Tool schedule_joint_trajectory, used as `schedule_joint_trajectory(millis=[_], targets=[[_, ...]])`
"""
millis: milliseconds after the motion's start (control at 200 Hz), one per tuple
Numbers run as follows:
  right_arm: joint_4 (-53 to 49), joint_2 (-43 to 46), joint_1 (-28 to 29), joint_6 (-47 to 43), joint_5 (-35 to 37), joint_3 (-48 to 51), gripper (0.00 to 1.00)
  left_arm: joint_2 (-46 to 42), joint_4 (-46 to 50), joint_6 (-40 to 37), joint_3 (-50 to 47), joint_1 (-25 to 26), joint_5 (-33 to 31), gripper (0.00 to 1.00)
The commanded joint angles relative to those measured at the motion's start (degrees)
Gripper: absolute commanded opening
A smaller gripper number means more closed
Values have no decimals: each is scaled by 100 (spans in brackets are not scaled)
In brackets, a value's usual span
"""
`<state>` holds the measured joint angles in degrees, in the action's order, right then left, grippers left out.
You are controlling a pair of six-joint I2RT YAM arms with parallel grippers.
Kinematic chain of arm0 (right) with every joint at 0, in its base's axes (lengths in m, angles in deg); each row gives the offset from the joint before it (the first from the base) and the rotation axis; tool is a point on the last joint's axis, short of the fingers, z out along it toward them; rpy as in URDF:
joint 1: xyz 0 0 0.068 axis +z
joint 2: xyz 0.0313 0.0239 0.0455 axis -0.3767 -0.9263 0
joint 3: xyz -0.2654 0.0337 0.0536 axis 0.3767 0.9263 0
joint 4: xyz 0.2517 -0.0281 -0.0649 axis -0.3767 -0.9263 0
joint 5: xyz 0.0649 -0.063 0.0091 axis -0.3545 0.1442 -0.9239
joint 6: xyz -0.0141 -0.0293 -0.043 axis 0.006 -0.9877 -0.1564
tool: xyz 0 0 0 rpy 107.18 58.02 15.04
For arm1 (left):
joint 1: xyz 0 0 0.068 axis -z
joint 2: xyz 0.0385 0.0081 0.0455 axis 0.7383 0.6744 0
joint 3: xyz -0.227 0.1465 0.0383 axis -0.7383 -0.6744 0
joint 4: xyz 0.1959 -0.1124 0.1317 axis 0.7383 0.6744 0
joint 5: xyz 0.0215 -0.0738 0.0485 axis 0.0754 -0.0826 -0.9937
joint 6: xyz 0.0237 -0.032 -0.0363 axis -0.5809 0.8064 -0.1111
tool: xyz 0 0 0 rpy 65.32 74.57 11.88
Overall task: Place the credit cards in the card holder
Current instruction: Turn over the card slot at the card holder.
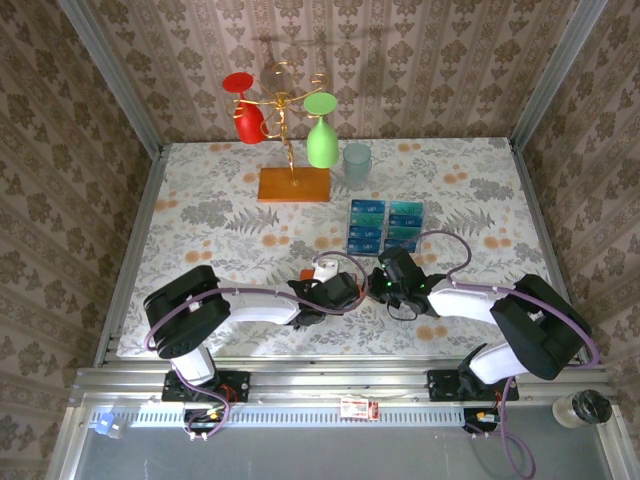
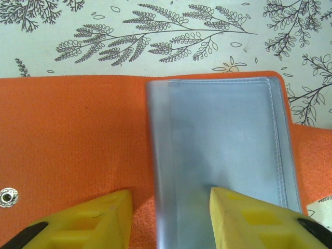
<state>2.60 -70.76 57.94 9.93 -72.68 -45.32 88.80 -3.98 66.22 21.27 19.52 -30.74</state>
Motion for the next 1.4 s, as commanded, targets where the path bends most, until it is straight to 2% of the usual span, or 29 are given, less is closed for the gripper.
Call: schedule_joint_trajectory(millis=[0,435,700,990,1215,1395], targets=[[-43,113,-39,-11,246,237,0,106,271,64,16,48,59,44],[123,223,-84,73,302,594,0,-338,210,68,-14,-55,89,45],[189,102,-83,99,260,616,0,-784,-128,266,-455,-276,301,44],[241,64,-83,96,129,543,0,-575,-377,289,-758,-270,240,45],[19,232,-83,-249,-123,229,0,-538,-400,85,-720,-190,112,45],[-662,516,-39,-863,-202,-329,0,-532,-278,-58,-604,-146,51,44]])
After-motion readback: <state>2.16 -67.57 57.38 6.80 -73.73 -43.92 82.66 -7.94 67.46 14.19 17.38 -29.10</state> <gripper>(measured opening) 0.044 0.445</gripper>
